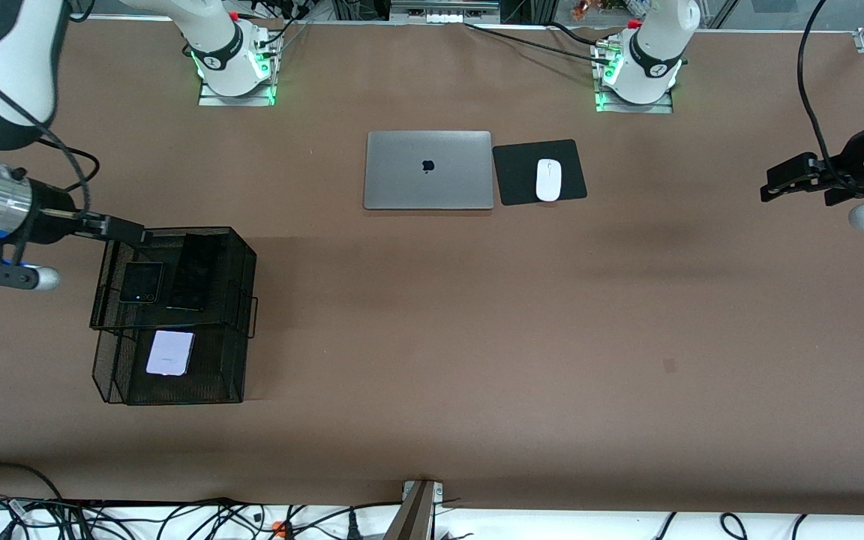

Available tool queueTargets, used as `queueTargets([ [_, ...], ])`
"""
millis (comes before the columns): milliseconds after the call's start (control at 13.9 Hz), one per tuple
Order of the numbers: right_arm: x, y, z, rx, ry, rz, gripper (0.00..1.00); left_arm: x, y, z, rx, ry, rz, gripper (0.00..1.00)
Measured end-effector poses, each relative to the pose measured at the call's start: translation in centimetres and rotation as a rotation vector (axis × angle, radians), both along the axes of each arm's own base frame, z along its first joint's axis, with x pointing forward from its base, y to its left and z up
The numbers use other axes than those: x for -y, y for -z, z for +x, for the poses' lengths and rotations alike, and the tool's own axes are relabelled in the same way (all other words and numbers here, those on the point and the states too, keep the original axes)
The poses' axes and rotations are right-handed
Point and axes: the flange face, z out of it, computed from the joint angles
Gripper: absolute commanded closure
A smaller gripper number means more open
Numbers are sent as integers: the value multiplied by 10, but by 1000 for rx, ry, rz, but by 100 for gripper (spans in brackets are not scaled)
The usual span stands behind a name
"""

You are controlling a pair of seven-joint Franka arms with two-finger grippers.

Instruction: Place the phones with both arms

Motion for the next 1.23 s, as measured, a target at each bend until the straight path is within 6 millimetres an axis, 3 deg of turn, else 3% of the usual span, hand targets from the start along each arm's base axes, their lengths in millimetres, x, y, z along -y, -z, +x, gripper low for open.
queueTargets([
  [288, 3, -7, 5, 17, -2, 8, 0, 2, -2, 0, 4, 3, -7, 0],
  [505, 5, -5, 17, -1, -37, 53, 0, 2, -2, 0, 4, 2, -7, 0],
  [793, 1, 2, 25, -32, -92, -23, 0, 2, -2, 0, 4, 2, -7, 0],
  [937, -5, 0, 25, -26, -117, -50, 1, 2, -2, 0, 4, 2, -7, 0],
  [1226, 11, 3, 14, 75, -92, -42, 1, 2, -2, 0, 3, 2, -7, 0],
])
